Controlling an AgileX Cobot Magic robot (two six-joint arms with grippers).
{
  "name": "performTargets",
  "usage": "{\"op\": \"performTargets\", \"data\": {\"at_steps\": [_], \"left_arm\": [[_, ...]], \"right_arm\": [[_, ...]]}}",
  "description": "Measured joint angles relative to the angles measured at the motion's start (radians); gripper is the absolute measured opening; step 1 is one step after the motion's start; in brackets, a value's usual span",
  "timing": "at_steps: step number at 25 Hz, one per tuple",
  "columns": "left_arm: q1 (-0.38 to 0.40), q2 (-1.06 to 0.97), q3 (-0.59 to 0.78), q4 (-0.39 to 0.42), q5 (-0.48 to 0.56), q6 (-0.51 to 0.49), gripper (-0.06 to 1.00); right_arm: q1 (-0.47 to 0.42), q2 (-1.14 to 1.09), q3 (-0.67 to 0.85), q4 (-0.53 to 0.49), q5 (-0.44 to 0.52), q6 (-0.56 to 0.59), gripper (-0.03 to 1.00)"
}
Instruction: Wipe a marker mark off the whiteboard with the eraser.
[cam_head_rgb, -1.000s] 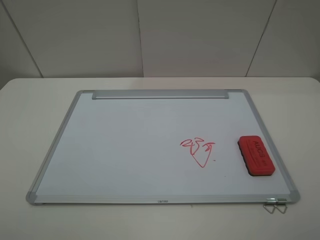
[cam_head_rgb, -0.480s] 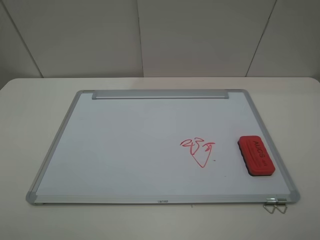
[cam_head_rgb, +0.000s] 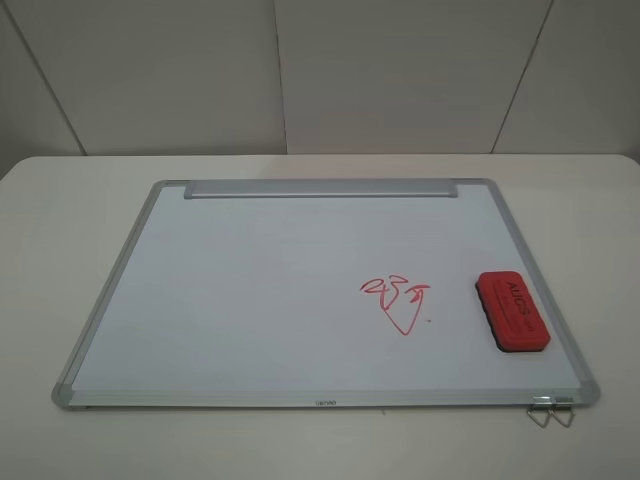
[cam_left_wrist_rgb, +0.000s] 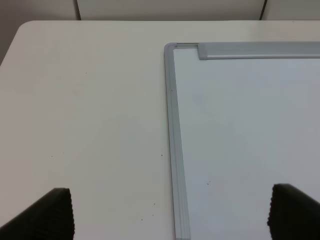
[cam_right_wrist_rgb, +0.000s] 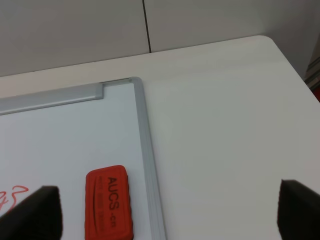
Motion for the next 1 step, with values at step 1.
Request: {"op": "performTargets", "data": {"at_steps": [1], "left_arm": [[0.0, 0.0, 0.0, 0.0, 0.0, 0.0, 0.77]], "right_arm": [[0.0, 0.0, 0.0, 0.0, 0.0, 0.0, 0.77]]}}
